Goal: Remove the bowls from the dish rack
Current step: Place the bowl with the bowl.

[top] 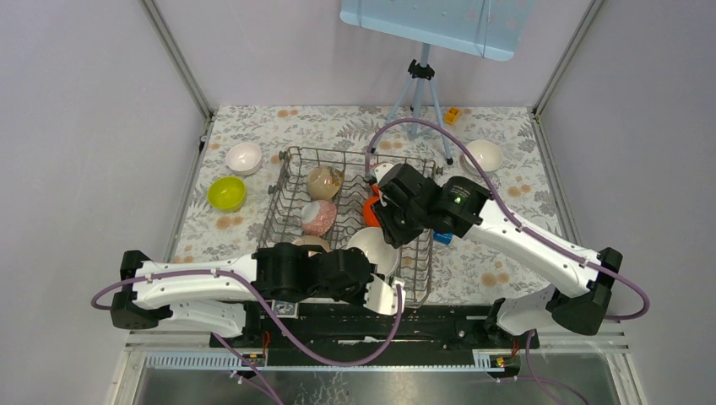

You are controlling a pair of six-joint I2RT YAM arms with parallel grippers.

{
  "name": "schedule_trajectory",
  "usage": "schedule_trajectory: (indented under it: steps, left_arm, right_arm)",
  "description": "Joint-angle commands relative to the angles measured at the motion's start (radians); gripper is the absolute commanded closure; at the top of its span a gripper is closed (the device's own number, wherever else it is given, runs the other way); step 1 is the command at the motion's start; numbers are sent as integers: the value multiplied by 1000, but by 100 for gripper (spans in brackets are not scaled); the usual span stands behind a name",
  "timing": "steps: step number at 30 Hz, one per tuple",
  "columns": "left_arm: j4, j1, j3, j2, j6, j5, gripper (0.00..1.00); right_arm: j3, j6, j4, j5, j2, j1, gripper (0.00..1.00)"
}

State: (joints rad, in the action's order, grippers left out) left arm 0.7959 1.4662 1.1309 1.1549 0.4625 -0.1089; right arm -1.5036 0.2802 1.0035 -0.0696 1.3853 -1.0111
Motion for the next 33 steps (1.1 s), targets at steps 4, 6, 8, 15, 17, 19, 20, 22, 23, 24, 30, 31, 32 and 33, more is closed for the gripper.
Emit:
schedule_trajectory:
  steps: [4,6,8,15,17,19,20,22,23,24,30,31,32,33]
  left_arm:
    - [-44,6,76,-9,-18,-9,100]
    - [-44,6,74,-8,-27,-8,100]
    - [-45,6,73,-5,-42,-14,100]
    - [-50,7,70,2,-104,-57,100]
    - [-59,6,67,0,-131,-79,97]
    - [-78,5,62,-8,-167,-106,77]
    - [-88,5,59,-15,-184,-117,60]
    - [-112,6,49,-43,-219,-149,33]
    - [-127,5,42,-60,-235,-162,21]
    - [-144,5,28,-78,-248,-175,4]
    - [-206,5,8,-169,-396,-290,1]
    - [-205,5,9,-179,-437,-313,1]
    - [-205,5,9,-190,-470,-329,1]
    - [-203,4,7,-198,-504,-338,1]
  right_arm:
    - [-33,-17,23,-55,36,-29,71]
    - [-33,-14,22,-60,39,-34,75]
    - [-33,-9,21,-59,41,-37,79]
    - [-32,14,13,-66,34,-39,100]
    - [-27,24,7,-68,27,-39,100]
    - [-18,33,0,-80,15,-40,100]
    - [-15,37,-2,-90,9,-40,100]
    - [-4,49,-9,-116,-6,-40,100]
    - [2,56,-16,-124,-17,-39,100]
    - [8,64,-25,-129,-25,-39,100]
    - [53,101,-68,-207,-67,-39,100]
    - [66,112,-80,-236,-76,-40,100]
    - [82,119,-92,-272,-85,-38,100]
    - [96,127,-104,-304,-95,-36,100]
